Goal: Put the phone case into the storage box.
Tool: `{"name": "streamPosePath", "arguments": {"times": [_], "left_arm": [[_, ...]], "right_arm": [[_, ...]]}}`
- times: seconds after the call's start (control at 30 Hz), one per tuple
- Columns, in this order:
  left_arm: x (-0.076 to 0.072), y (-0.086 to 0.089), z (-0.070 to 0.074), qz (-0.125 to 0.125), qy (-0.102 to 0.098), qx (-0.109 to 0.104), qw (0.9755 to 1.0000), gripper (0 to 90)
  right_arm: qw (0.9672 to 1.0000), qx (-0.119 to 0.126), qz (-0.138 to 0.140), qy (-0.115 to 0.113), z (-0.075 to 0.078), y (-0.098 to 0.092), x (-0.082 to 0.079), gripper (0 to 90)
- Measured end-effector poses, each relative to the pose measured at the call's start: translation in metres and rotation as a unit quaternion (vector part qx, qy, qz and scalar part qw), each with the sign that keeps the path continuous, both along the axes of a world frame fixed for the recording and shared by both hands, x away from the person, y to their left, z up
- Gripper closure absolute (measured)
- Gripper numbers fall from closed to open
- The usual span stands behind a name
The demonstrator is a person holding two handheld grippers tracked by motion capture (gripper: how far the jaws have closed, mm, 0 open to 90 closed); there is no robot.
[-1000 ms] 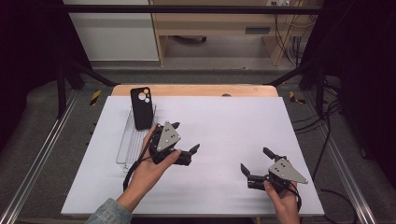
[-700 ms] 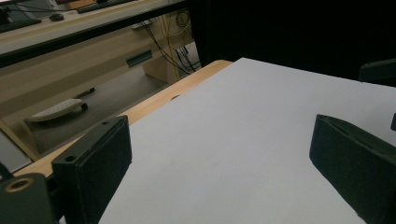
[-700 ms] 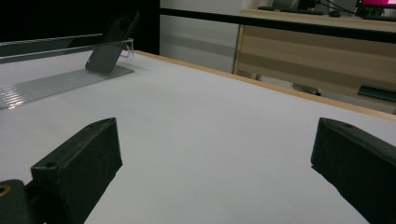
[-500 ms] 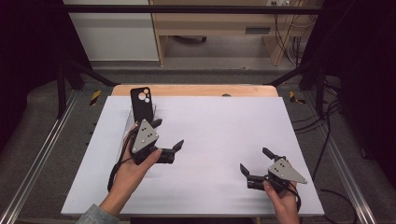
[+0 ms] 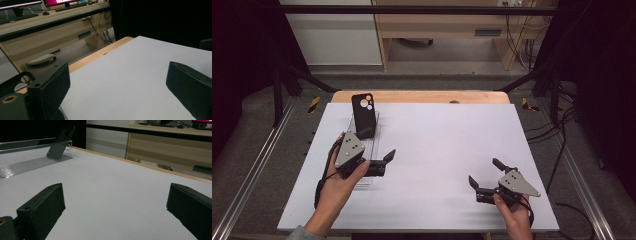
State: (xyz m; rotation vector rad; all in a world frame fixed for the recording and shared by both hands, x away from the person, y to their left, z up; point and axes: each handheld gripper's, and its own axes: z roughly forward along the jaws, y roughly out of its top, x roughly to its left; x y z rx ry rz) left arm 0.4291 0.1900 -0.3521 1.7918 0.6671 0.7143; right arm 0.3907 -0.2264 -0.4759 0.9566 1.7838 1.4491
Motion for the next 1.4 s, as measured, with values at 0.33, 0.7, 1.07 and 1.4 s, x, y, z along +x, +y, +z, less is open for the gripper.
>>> {"name": "streamPosePath", "arguments": {"times": [0.33, 0.7, 1.07, 1.4], "left_arm": [[-0.002, 0.021, 0.002, 0.015, -0.006, -0.01, 0.9998, 4.7], [-0.002, 0.043, 0.001, 0.036, -0.01, -0.023, 0.999, 4.3], [-0.007, 0.057, -0.007, 0.042, -0.016, -0.036, 0.9983, 3.8], [-0.009, 0.072, -0.01, 0.051, -0.018, -0.049, 0.9973, 3.2]], "right_arm": [[1.0, 0.0, -0.001, 0.001, 0.0, 0.0, 0.0, 2.0], [1.0, -0.001, -0.001, 0.001, 0.0, 0.0, 0.0, 2.0], [1.0, -0.002, 0.0, 0.001, -0.001, 0.0, 0.0, 2.0], [1.0, -0.003, 0.001, 0.0, -0.001, 0.001, 0.0, 2.0]]}}
